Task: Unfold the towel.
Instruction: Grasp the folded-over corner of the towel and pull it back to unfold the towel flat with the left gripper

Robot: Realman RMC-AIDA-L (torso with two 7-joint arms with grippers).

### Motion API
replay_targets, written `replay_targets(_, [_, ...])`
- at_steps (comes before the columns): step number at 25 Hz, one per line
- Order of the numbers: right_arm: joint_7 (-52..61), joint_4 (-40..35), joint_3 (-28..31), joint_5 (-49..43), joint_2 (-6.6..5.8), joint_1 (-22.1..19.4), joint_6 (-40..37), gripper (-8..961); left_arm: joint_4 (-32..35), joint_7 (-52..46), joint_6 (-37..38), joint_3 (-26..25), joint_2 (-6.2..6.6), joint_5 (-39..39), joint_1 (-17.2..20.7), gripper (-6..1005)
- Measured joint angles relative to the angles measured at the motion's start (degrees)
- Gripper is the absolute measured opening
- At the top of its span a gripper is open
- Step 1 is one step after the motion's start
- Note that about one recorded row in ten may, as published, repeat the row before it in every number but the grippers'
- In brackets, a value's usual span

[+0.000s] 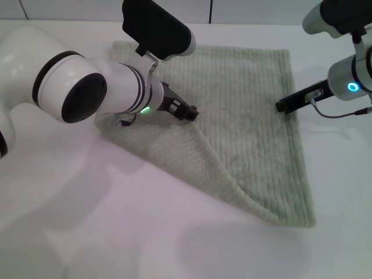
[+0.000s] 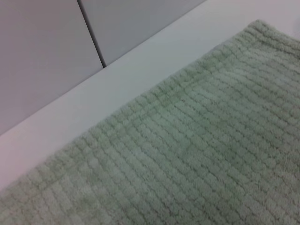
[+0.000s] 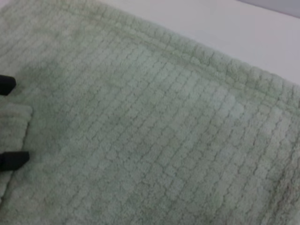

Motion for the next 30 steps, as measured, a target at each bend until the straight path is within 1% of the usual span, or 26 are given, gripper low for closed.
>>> replay_targets(11, [0.21, -0.09, -0.15, -0.02, 0.0, -0.09, 0.0, 9, 1.1, 0.04, -0.61, 0.02, 0.0, -0.01, -1.31, 834])
replay_targets(28, [0.23, -0.1, -0.15, -0.09, 0.0, -0.05, -0.04, 10, 1.28, 0.28, -2.02, -0.04, 0.08, 0.07, -2.04, 830])
replay_targets(30, [0.23, -0.09, -0.15, -0.09, 0.0, -0.07, -0.07, 10, 1.31, 0.38, -2.08, -0.04, 0.09, 0.08, -2.14, 789])
